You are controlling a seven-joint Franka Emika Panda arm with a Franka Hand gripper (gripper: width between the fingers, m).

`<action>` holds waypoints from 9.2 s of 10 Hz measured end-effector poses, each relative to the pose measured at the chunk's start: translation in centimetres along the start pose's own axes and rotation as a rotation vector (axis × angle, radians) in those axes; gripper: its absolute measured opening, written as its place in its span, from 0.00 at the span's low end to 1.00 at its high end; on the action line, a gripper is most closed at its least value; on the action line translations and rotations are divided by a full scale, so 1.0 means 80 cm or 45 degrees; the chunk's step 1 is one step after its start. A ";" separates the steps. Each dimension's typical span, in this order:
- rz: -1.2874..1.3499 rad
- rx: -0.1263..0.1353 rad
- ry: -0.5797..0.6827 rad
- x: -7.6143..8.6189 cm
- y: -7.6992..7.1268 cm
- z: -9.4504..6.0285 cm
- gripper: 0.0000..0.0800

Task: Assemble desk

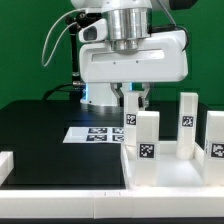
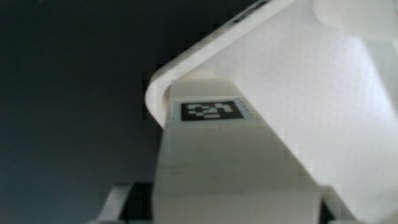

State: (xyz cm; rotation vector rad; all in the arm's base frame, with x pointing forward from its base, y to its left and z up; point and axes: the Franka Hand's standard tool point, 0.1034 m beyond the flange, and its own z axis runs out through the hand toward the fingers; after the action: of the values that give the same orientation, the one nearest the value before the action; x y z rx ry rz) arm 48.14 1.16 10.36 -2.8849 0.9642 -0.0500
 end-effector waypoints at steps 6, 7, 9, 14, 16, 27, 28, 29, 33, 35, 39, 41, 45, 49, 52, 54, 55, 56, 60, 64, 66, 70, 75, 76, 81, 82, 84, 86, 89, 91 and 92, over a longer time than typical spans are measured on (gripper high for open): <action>1.319 0.072 -0.125 -0.003 0.001 0.002 0.36; 1.397 0.068 -0.128 -0.003 0.001 0.002 0.36; 1.392 0.065 -0.127 -0.003 0.001 0.003 0.46; 0.582 0.088 -0.128 -0.005 0.004 0.005 0.81; 0.434 0.093 -0.122 -0.005 0.005 0.006 0.81; 0.360 -0.014 -0.098 -0.010 -0.001 0.007 0.37; 0.599 -0.034 -0.126 -0.012 0.000 0.006 0.37; 0.839 -0.027 -0.138 -0.011 -0.001 0.006 0.37; 1.530 -0.003 -0.120 -0.015 -0.009 0.009 0.37; 1.528 -0.011 -0.125 -0.017 -0.010 0.009 0.37; 0.749 0.030 -0.132 -0.017 -0.015 0.006 0.77; 0.543 0.037 -0.099 -0.019 -0.014 0.007 0.81; -0.015 -0.002 -0.069 -0.004 0.002 -0.003 0.81; -0.164 -0.036 -0.033 0.001 0.000 -0.007 0.80; 0.141 -0.040 -0.031 0.001 0.001 -0.005 0.36; 0.485 -0.054 -0.042 0.002 0.001 -0.005 0.36; 0.638 -0.056 -0.038 0.003 0.001 -0.005 0.36; 0.804 -0.051 -0.039 0.003 0.002 -0.006 0.36; 1.377 -0.005 -0.072 0.003 0.006 -0.007 0.36; 1.619 0.019 -0.087 0.002 0.011 -0.005 0.38; 1.715 0.003 -0.085 0.002 0.012 -0.005 0.38; 1.679 0.008 -0.086 0.003 0.013 -0.006 0.69; 1.634 0.064 -0.107 0.004 0.019 -0.029 0.81; 1.632 0.063 -0.106 0.004 0.019 -0.029 0.81; 0.810 0.040 -0.101 -0.010 -0.006 -0.016 0.81; 0.802 0.040 -0.100 -0.009 -0.005 -0.016 0.81; 0.560 0.048 -0.094 -0.009 -0.004 -0.016 0.81; 0.091 -0.007 -0.062 -0.010 -0.005 -0.010 0.81; -0.386 -0.016 -0.049 -0.012 -0.005 -0.001 0.81; -0.448 -0.023 -0.038 -0.015 -0.007 0.001 0.81; -0.431 -0.023 -0.038 -0.016 -0.008 0.001 0.81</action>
Offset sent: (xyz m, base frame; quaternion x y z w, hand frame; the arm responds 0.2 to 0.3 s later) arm 0.0092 0.0186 0.0074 0.0700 -0.0725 0.4840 0.8693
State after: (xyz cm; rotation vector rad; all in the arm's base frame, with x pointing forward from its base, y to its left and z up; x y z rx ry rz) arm 47.51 2.41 10.33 -3.0215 0.4648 -0.0234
